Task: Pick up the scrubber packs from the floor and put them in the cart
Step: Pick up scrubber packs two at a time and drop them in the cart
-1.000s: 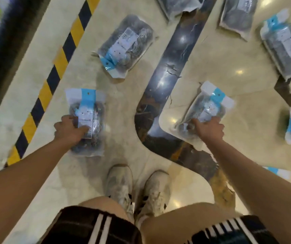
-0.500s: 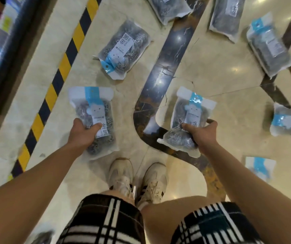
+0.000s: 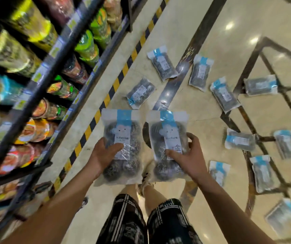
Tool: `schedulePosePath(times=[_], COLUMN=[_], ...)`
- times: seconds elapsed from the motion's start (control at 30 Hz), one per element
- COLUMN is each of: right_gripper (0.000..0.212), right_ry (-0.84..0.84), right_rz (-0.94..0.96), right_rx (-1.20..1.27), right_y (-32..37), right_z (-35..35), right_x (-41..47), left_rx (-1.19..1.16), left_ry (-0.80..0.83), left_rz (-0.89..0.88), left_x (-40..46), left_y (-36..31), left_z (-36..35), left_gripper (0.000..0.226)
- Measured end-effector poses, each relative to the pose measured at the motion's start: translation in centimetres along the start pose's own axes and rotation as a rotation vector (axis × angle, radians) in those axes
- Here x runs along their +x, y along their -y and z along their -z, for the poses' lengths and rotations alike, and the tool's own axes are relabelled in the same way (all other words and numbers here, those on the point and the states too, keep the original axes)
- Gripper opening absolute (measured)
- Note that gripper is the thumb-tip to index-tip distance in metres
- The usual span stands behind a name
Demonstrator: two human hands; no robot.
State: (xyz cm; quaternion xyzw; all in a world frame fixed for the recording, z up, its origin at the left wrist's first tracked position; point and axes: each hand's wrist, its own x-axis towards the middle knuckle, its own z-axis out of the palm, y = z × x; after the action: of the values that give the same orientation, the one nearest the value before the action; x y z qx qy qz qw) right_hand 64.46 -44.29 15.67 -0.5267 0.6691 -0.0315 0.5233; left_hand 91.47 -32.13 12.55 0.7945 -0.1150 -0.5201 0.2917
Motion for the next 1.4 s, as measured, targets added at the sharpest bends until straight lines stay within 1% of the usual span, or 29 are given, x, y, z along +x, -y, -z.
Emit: schedulePosePath(times=[0.03,0.07,0.1,0.13,0.17,0.2,0.27,0.3,0.33,0.43,0.5,0.57,0.63,0.77,0.87,0.9,0.97,1.03,1.1,1.17,1.2,1.23,1.27,1.3,1.33,1.4], right_gripper=[0.102,0.107,0.116,0.124,0.125,0.118,0.083,0.070,0.067,0.084,0.090,0.085,0.069,0.047,0.032,0.032,0.040,0.057,0.074,0.089,0.090,0.081,0.064,0.049,0.041,0.033], right_ry=[0.016,0.036,0.058,0.081,0.101,0.116,0.138,0.139,0.142,0.177,0.202,0.207,0.199,0.185,0.302,0.352,0.440,0.500,0.533,0.572,0.585,0.591,0.590,0.593,0.600,0.631], right_rz=[0.035,0.061,0.071,0.074,0.067,0.065,0.070,0.069,0.060,0.036,0.059,0.081,0.103,0.140,0.117,0.097,0.089,0.121,0.150,0.180,0.193,0.205,0.209,0.212,0.215,0.220], right_rx=[-0.007,-0.005,0.005,0.021,0.030,0.042,0.077,0.096,0.126,0.224,0.219,0.186,0.177,0.301,0.482,0.522,0.533,0.467,0.404,0.346,0.312,0.294,0.290,0.286,0.269,0.237], right_y=[2.1,4.1,6.1,7.9,9.6,11.1,13.5,14.4,15.1,16.8,17.5,17.7,17.7,17.5,17.5,17.5,17.2,16.9,17.6,18.3,18.7,19.1,19.6,20.2,20.6,21.1], right_z=[1.1,2.1,3.1,3.9,4.7,5.4,6.8,7.3,7.8,9.3,10.3,11.2,12.0,13.0,13.7,14.0,14.2,14.1,13.4,12.5,11.9,11.3,10.7,10.0,9.3,7.8], right_x=[-1.7,-3.5,-5.1,-6.7,-8.1,-9.5,-12.1,-13.3,-14.4,-17.3,-18.7,-19.5,-20.2,-21.8,-22.5,-22.6,-22.2,-21.6,-21.2,-21.0,-21.1,-21.1,-21.3,-21.7,-22.1,-22.8], left_rx=[-0.037,-0.076,-0.141,-0.169,-0.190,-0.199,-0.219,-0.218,-0.219,-0.219,-0.202,-0.179,-0.171,-0.167,-0.177,-0.186,-0.202,-0.223,-0.230,-0.263,-0.292,-0.319,-0.346,-0.362,-0.410,-0.483], left_ry=[-0.013,-0.012,-0.030,-0.034,-0.050,-0.067,-0.091,-0.102,-0.107,-0.091,-0.076,-0.048,-0.024,0.012,-0.018,-0.028,-0.036,-0.076,-0.125,-0.153,-0.163,-0.187,-0.206,-0.226,-0.239,-0.275], left_rz=[0.003,0.016,0.011,-0.001,0.001,-0.013,-0.050,-0.073,-0.087,-0.143,-0.221,-0.272,-0.310,-0.371,-0.348,-0.334,-0.319,-0.294,-0.269,-0.239,-0.220,-0.214,-0.211,-0.204,-0.202,-0.194], left_x=[-2.0,-4.1,-6.9,-9.5,-11.7,-13.7,-17.2,-18.8,-20.1,-23.0,-24.2,-25.2,-26.3,-27.6,-28.1,-28.5,-29.1,-29.9,-30.5,-30.7,-30.8,-31.2,-31.6,-31.9,-32.1,-32.8], left_y=[-0.8,-1.5,-3.1,-4.6,-5.7,-6.8,-8.7,-9.8,-10.9,-14.0,-15.2,-16.4,-17.3,-17.9,-17.1,-17.0,-16.7,-16.0,-15.3,-13.7,-12.5,-11.9,-11.1,-10.5,-9.8,-8.1], left_z=[1.2,2.5,3.5,4.5,5.4,6.3,7.6,8.2,8.7,9.6,10.1,10.0,9.6,8.3,8.0,8.2,8.3,8.3,8.7,9.0,9.4,9.8,10.2,10.5,10.8,11.5], left_gripper=[0.081,0.084,0.074,0.059,0.049,0.045,0.044,0.046,0.050,0.069,0.074,0.067,0.052,0.019,0.014,0.014,0.017,0.009,0.017,0.010,0.017,0.029,0.040,0.044,0.037,0.015])
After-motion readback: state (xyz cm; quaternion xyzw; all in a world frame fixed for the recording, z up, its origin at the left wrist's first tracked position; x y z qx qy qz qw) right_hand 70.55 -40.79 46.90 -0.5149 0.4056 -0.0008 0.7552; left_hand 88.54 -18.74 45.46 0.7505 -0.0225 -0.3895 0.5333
